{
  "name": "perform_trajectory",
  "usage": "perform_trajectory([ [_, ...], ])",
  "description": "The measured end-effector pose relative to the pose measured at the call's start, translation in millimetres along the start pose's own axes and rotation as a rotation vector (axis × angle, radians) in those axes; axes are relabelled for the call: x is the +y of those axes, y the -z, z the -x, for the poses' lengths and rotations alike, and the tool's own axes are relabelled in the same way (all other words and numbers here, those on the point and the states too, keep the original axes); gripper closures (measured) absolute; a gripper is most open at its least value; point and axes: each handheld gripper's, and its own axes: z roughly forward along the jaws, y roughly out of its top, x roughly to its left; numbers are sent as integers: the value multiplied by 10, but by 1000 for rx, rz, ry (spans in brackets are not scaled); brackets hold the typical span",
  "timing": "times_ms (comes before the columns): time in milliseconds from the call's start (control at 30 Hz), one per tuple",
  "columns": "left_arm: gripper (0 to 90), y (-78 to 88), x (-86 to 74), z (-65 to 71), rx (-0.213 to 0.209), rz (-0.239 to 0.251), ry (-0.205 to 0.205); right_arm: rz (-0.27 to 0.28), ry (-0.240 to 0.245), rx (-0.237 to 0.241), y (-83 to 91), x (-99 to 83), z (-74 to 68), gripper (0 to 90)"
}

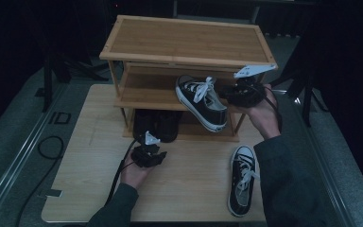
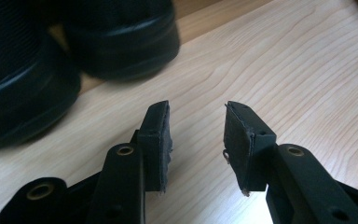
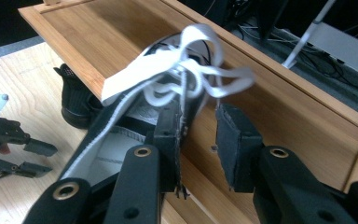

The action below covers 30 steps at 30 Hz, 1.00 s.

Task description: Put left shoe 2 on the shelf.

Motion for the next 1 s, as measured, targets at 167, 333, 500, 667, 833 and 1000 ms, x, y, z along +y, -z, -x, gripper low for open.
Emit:
perform_trajectory([
  [167,611,-90,84,89,-30,18,1,-25,4,-19,33,-71,45,721],
  [333,619,-174,151,150,-47,18,-9,-45,3,-28,46,-130,79,729],
  [500,611,-298,269,206,-33,41,-5,-76,11,-26,34,-225,100,731],
  [667,618,-416,396,251,-22,49,-8,-100,-4,-23,-14,-349,124,750],
  [833,668,-570,509,302,-11,44,-16,-126,-6,-26,-46,-452,90,798],
  [1000,686,-738,573,331,23,58,29,-151,7,-4,-79,-549,33,900],
])
